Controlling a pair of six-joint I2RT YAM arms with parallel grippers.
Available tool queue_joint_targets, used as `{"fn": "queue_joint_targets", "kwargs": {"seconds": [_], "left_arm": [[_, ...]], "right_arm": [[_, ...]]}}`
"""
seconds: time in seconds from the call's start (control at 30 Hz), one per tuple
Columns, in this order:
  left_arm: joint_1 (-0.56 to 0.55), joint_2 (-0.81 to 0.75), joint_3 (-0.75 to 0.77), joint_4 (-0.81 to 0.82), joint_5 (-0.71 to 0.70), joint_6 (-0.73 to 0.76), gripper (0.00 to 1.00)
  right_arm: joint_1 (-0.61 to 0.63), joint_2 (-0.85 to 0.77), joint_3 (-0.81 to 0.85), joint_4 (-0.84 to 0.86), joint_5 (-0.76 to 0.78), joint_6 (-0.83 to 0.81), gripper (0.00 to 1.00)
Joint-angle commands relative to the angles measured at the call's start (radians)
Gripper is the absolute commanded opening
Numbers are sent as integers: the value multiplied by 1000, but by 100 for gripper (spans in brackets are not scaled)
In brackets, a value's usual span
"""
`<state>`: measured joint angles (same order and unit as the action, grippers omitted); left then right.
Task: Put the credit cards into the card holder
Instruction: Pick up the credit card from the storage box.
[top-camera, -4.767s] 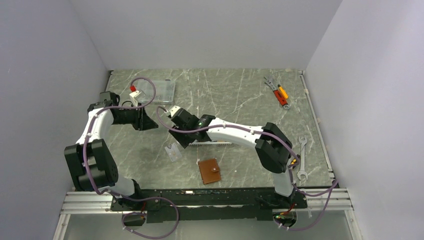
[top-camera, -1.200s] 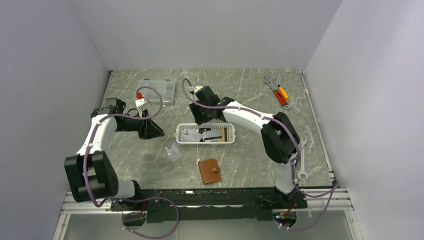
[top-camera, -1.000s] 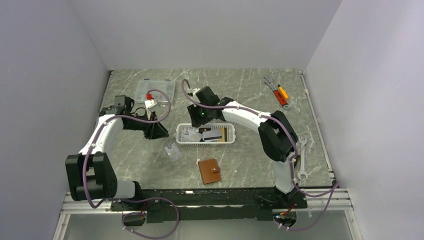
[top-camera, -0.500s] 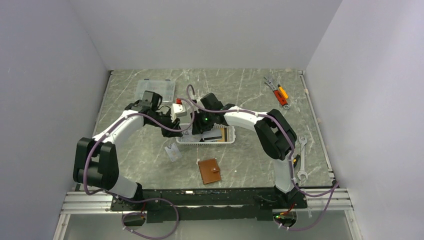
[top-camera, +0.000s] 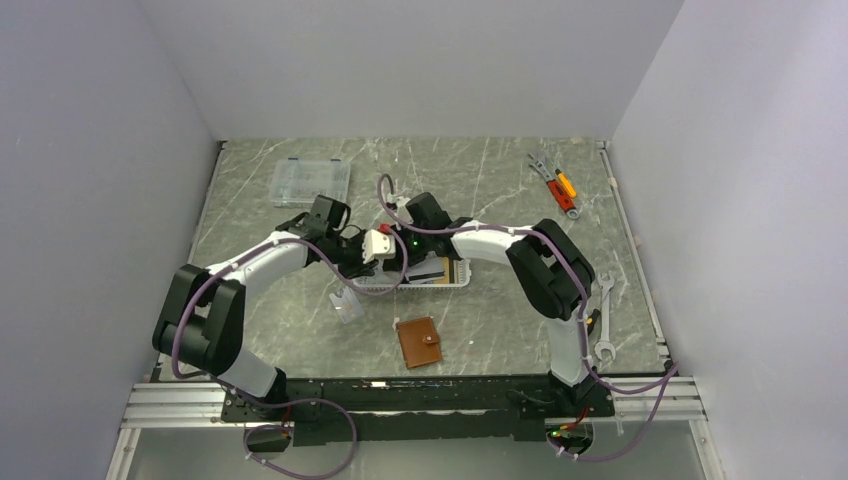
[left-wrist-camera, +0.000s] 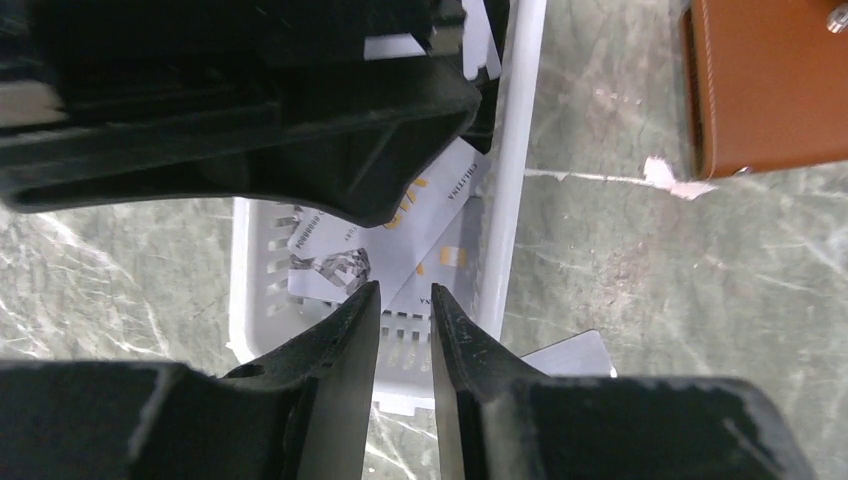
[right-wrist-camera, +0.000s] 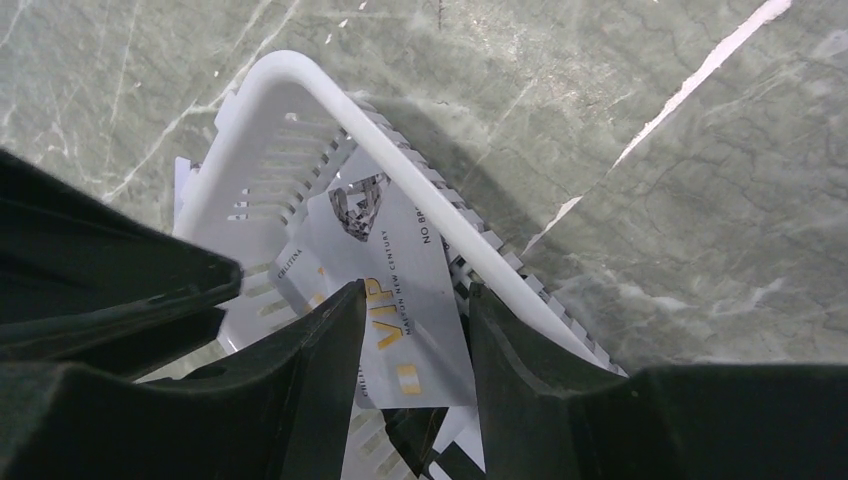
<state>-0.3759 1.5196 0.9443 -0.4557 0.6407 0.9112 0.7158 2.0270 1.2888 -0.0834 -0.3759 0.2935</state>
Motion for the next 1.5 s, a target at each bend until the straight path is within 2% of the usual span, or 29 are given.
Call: {"fn": "queue_joint_targets", "kwargs": {"seconds": [0.0,0.23,0.57,0.97,1.27,1.47], "left_arm": [[-29,4,-57,112,-79,99,31],[-64,31,-78,176,-159,147,31],[-104,38,-141,258,-274,173,30],[-164,67,-171,304,-364,198,26],[-163,58,-182,313,-385,174,23],[-163,41,-184,320,-385,134,22]], "right_arm": [[-12,-48,-63,71,-1,18,46],[-34,-77,-130,153,-68,76,43],[-68,-63,-190,279,-221,187,29],[-81,-59,-227,411,-325,308,21],[-75,-40,-209,415,-373,336,21],[-61,-21,-196,349,-348,324,31]]}}
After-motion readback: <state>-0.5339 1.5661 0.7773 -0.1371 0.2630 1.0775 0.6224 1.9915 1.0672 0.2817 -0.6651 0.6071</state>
